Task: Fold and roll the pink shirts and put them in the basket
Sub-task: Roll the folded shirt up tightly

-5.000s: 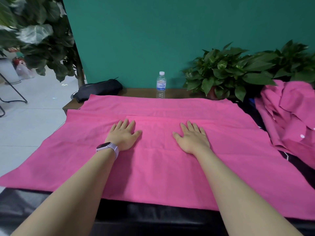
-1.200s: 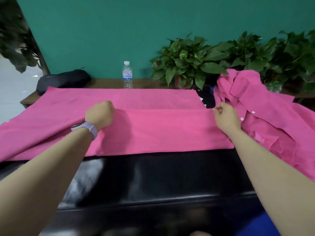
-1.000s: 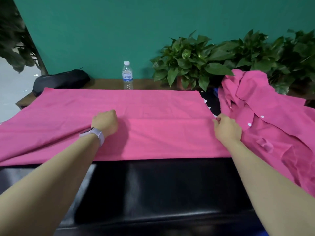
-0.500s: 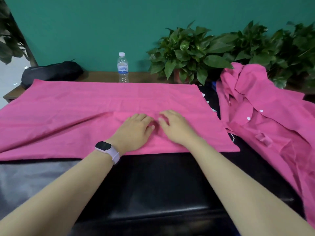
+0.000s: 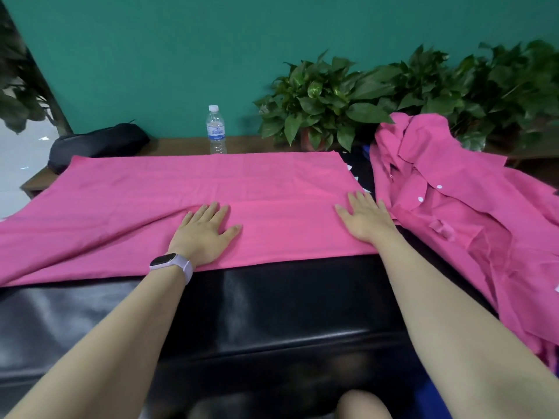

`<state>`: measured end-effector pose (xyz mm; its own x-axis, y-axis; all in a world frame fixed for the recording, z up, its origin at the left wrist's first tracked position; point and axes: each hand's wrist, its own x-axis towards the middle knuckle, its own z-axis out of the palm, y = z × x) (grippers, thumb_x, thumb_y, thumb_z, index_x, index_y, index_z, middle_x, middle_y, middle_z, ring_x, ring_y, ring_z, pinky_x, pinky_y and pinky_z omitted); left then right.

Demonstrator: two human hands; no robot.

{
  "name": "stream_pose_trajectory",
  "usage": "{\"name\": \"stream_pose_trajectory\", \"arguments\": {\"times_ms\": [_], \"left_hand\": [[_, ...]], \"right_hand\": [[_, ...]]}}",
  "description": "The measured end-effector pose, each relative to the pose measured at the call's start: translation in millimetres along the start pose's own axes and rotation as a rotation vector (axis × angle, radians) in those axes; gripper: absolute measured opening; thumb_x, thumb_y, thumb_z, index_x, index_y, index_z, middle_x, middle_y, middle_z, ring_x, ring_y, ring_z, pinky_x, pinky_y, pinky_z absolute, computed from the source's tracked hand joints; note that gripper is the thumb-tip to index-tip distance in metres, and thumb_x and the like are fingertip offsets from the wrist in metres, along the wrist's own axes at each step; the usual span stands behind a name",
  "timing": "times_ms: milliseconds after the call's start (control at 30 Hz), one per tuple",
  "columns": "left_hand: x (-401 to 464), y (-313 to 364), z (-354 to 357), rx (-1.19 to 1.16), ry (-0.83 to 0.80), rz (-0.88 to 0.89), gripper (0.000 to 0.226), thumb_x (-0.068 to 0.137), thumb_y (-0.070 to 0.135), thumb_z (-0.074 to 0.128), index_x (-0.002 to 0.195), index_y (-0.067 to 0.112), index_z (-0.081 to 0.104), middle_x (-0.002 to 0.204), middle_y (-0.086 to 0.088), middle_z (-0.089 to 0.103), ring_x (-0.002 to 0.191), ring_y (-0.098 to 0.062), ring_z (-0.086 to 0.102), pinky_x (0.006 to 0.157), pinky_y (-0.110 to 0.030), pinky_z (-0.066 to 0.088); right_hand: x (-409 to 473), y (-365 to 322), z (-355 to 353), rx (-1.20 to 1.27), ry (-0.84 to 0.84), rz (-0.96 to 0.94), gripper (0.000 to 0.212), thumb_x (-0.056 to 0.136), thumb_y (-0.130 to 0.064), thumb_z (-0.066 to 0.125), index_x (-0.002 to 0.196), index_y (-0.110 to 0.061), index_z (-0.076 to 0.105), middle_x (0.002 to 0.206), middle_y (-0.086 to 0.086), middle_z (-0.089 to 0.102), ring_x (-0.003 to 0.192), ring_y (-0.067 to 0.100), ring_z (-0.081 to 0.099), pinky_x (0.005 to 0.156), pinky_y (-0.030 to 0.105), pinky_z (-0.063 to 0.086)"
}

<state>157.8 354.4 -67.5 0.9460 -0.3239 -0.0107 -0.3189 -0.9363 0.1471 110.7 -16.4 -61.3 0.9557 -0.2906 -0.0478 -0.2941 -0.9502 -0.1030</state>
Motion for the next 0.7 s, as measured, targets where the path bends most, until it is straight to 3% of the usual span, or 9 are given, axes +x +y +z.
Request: {"name": "stream_pose_trajectory", "arguments": {"times_ms": [400,500,533,567,600,633,700], "left_hand": [[-112,24,10,-0.075,0.07,0.027,0.078,0.095,0.073,0.017,0.161,0.03,0.012,0.168,0.006,0.005,0.155,-0.013,0.0,0.126,-0.04,-0.001],[-129,27,7,-0.158,0.131,0.032,0.062,0.101,0.057,0.035,0.155,0.026,0.036,0.164,0.004,0.026,0.153,-0.018,0.019,0.125,-0.04,0.014],[-133,29,5,-0.206,0.196,0.022,0.05,0.101,0.046,0.042,0.144,0.023,0.052,0.155,0.001,0.044,0.145,-0.022,0.036,0.118,-0.039,0.029],[-138,33,3,-0.234,0.276,-0.002,0.037,0.099,0.037,0.046,0.125,0.021,0.065,0.135,-0.002,0.062,0.129,-0.027,0.054,0.101,-0.037,0.045],[-143,39,0,-0.215,0.332,-0.024,0.029,0.096,0.03,0.046,0.107,0.018,0.07,0.112,-0.003,0.07,0.108,-0.028,0.064,0.081,-0.034,0.048],[-148,44,-1,-0.163,0.355,-0.023,0.025,0.094,0.027,0.046,0.097,0.016,0.069,0.097,-0.003,0.07,0.095,-0.029,0.065,0.07,-0.033,0.044],[-156,51,1,-0.104,0.34,0.077,0.027,0.096,0.027,0.045,0.107,0.016,0.067,0.106,-0.004,0.069,0.103,-0.028,0.061,0.078,-0.034,0.043]], "right_hand": [[-90,29,8,0.012,0.013,-0.049,0.077,0.098,-0.07,0.006,0.162,-0.028,0.006,0.17,-0.006,0.001,0.156,0.012,-0.004,0.125,0.042,-0.008],[-110,32,9,-0.019,0.004,-0.025,0.076,0.098,-0.069,0.006,0.163,-0.027,0.007,0.17,-0.004,0.001,0.156,0.016,-0.002,0.124,0.044,-0.007],[-114,30,7,-0.042,-0.005,-0.003,0.075,0.1,-0.067,0.007,0.163,-0.026,0.008,0.17,-0.003,0.002,0.156,0.017,-0.001,0.124,0.046,-0.006],[-116,26,3,-0.074,-0.012,0.008,0.073,0.102,-0.063,0.009,0.163,-0.023,0.01,0.17,0.0,0.005,0.156,0.019,0.002,0.124,0.048,-0.005],[-118,19,-1,-0.103,-0.009,-0.008,0.069,0.104,-0.058,0.013,0.162,-0.02,0.014,0.17,0.002,0.01,0.156,0.021,0.007,0.124,0.049,-0.002],[-120,8,-6,-0.112,0.007,-0.057,0.065,0.106,-0.052,0.02,0.161,-0.017,0.021,0.168,0.005,0.017,0.155,0.022,0.013,0.125,0.05,0.003],[-123,-30,-12,-0.039,0.059,-0.221,0.057,0.106,-0.044,0.035,0.156,-0.016,0.035,0.163,0.006,0.033,0.149,0.024,0.029,0.124,0.046,0.018]]}}
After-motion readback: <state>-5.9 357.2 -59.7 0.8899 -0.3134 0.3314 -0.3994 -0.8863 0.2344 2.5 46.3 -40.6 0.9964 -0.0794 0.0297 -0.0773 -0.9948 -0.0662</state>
